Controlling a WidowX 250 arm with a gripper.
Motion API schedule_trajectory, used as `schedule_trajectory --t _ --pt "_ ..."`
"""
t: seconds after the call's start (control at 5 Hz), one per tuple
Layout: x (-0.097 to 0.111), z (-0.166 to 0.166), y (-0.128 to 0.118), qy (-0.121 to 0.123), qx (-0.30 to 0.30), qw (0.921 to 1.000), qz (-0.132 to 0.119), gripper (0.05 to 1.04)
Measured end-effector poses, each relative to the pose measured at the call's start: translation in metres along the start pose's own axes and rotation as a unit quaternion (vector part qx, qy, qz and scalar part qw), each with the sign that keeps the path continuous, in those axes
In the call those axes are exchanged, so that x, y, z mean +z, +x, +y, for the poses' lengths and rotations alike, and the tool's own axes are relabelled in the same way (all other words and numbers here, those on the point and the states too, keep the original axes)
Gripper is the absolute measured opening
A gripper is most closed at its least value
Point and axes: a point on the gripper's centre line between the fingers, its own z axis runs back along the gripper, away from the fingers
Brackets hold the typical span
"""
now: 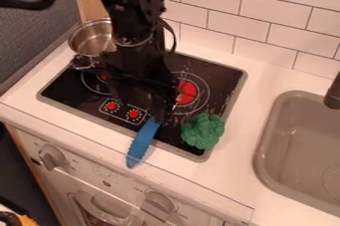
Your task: Move the blue object to the bottom of the right burner
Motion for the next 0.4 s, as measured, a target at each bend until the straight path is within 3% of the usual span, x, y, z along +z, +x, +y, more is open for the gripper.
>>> schedule_trajectory --t 0.4 --pt "0.0000 0.0004 0.0000 0.000 -0.002 1.0000 0.000 1.001"
